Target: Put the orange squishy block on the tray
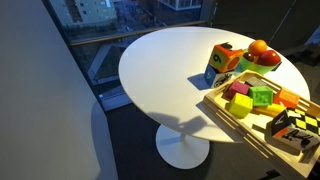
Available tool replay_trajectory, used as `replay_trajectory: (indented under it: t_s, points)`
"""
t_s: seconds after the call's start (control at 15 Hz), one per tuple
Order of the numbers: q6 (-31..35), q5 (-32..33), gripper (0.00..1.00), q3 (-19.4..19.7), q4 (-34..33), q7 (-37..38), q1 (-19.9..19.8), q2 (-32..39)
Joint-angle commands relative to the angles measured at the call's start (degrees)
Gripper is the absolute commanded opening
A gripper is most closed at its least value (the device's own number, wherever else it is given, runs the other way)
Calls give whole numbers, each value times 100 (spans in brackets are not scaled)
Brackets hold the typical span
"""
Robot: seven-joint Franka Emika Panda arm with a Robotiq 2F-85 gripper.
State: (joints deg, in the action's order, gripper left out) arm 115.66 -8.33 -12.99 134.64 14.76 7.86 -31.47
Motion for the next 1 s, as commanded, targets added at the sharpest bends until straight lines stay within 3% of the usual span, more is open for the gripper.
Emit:
replay_trajectory:
  t_s: [0.0, 0.93]
  points:
    - [-89, 192, 100, 60, -520, 17, -151, 522]
    - [-146, 740, 100, 242, -1909, -319, -214, 2698]
